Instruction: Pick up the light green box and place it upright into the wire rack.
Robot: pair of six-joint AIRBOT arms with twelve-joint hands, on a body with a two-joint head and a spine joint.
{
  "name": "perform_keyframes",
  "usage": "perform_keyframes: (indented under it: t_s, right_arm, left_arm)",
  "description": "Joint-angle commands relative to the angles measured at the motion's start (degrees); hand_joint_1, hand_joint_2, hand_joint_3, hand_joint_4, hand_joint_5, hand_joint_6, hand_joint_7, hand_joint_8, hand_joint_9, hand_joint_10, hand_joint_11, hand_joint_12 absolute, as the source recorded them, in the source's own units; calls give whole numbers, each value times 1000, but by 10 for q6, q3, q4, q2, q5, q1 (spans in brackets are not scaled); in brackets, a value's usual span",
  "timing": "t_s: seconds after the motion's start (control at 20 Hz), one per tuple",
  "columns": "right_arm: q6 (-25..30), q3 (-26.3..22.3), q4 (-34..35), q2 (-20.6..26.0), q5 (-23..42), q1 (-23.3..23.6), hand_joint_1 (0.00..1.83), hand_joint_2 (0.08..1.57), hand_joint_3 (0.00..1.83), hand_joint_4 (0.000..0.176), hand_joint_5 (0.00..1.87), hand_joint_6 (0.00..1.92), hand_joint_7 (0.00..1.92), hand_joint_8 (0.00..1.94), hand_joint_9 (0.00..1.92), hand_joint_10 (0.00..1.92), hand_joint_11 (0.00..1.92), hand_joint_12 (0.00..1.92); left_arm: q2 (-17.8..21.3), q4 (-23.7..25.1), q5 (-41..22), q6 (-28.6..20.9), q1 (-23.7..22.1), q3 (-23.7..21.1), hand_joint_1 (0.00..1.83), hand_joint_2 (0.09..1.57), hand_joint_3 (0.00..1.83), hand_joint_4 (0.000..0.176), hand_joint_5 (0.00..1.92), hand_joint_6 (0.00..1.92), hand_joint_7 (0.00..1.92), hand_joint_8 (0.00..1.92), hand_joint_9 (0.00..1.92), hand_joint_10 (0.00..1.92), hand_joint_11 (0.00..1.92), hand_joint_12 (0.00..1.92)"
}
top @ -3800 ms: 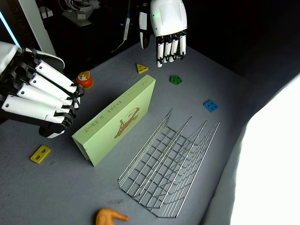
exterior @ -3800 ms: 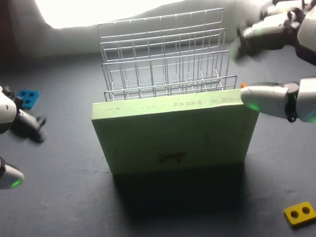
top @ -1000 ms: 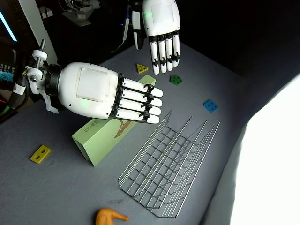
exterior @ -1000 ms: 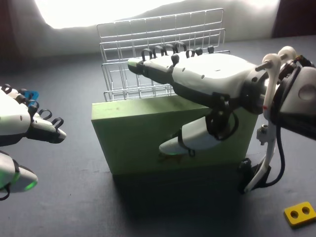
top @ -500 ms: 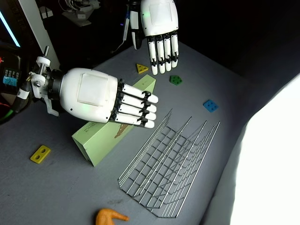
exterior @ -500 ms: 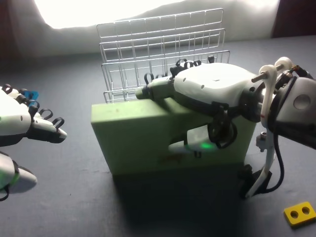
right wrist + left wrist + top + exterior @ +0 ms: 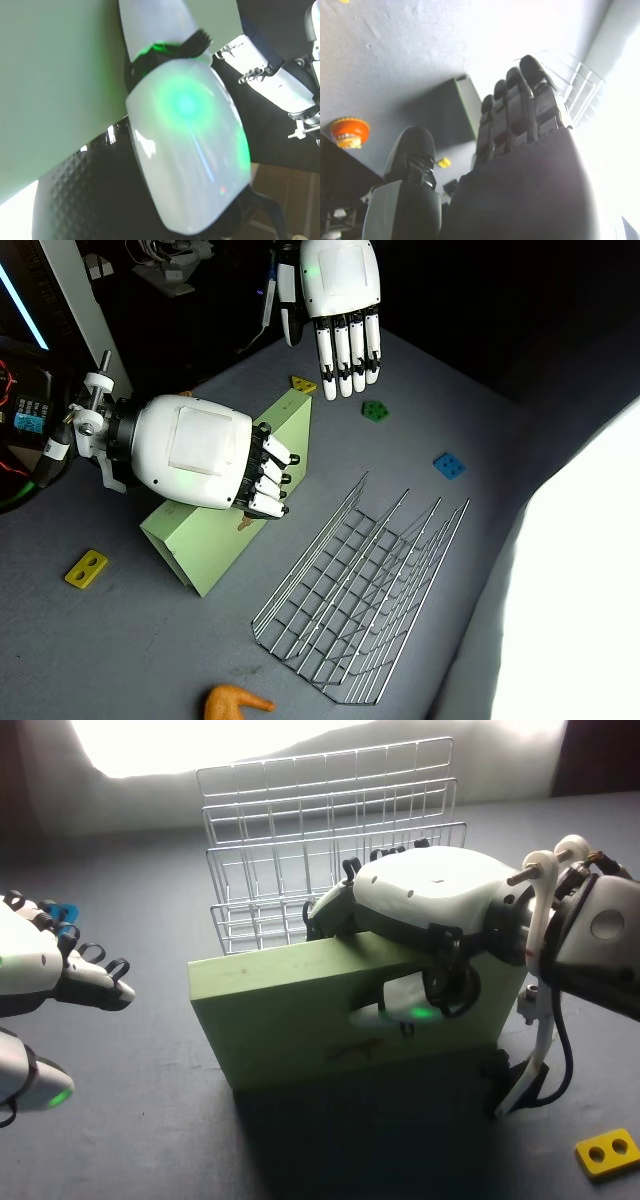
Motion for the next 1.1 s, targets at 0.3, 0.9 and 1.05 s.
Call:
perform_keyframes:
  t_s: [0.3,0.9,1.05]
  right_arm:
    - [4,0,-17,32,-4,44,1380,1114,2,0,930,947,1021,998,865,1302,604,1563]
    - [26,11,9,79,-61,153,1383,1102,0,0,959,934,1042,928,889,1268,603,1535]
    - [20,29,9,72,-60,164,1385,1094,0,0,973,903,1068,862,908,1264,614,1562]
  left_arm:
    - [0,12,-36,1,-7,6,328,1371,0,0,181,5,228,2,231,5,0,701]
    - [0,12,-36,1,-6,5,306,1375,0,0,165,4,198,2,204,0,0,661]
    - [0,12,-36,1,-7,7,308,1375,0,0,163,1,193,2,190,3,0,647]
